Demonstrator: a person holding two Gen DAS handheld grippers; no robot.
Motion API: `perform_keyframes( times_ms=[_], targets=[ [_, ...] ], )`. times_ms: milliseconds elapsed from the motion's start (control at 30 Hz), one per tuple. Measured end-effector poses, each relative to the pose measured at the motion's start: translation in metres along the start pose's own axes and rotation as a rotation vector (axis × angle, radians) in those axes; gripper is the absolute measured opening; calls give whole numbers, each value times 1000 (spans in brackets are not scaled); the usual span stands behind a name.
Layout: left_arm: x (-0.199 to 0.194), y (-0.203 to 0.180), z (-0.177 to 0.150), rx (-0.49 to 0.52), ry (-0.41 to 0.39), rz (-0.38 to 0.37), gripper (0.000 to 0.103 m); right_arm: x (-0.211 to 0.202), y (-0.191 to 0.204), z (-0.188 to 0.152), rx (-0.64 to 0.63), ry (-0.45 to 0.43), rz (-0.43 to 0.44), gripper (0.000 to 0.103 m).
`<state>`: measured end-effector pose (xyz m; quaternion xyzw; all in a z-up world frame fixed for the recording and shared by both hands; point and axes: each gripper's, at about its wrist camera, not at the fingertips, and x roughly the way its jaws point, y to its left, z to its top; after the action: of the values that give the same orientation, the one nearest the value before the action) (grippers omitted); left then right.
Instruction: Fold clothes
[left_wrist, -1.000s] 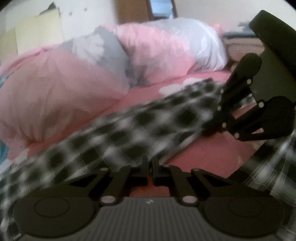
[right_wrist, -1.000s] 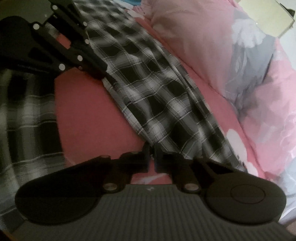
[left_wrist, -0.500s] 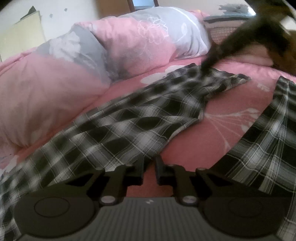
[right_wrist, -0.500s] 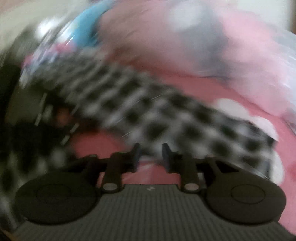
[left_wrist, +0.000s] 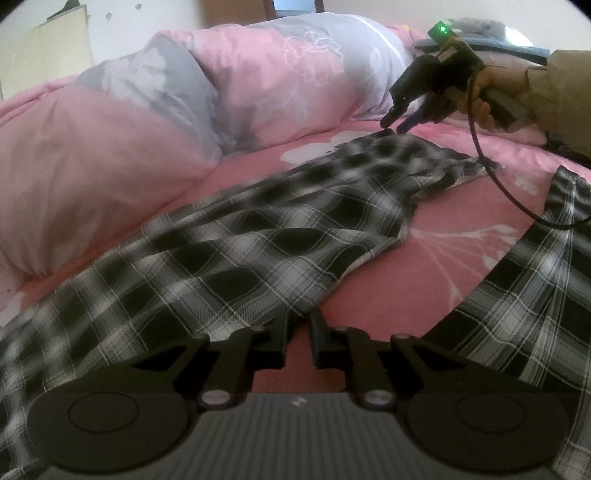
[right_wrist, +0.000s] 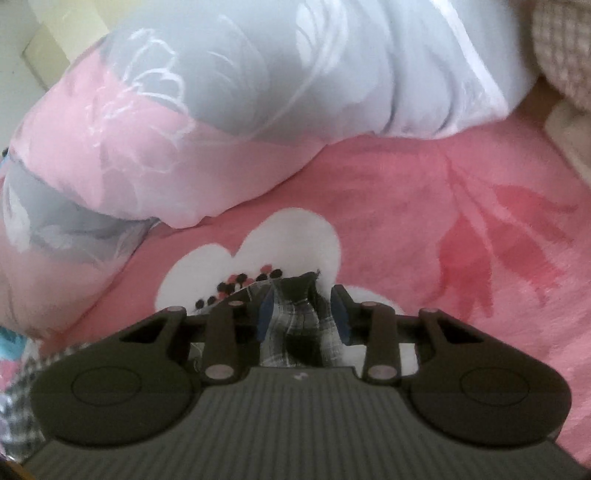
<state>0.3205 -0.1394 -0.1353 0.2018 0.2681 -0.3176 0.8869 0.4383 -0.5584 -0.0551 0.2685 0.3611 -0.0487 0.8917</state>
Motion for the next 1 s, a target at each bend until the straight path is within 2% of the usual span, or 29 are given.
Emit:
perform_keyframes(
  times_ms=[33, 100, 200, 633, 700, 767, 867, 1000],
  targets=[
    [0, 0, 0, 2, 0, 1, 13, 3, -1, -1, 8, 3, 15, 28],
    [0, -1, 0, 6, -1, 4, 13, 6, 1, -1, 0, 0, 27, 13],
    [0, -1, 0, 7, -1, 4, 13, 8, 2, 0, -14, -10, 38, 10],
    [-1, 1, 0, -1, -3, -2, 13, 20, -1, -2, 31, 20, 51, 16],
    [-1, 2, 0, -4, -4, -5, 13, 21, -3, -3, 48, 15, 71, 25],
    [-1, 2, 0, -7, -4, -8, 13, 19, -4, -3, 60, 9, 96, 29],
    [-1, 2, 0, -6, -4, -8, 13, 17, -7, -4, 81, 2, 123, 29],
    [-1, 3, 0, -8, -5, -9, 13, 24, -7, -6, 68, 4, 112, 28]
  ],
)
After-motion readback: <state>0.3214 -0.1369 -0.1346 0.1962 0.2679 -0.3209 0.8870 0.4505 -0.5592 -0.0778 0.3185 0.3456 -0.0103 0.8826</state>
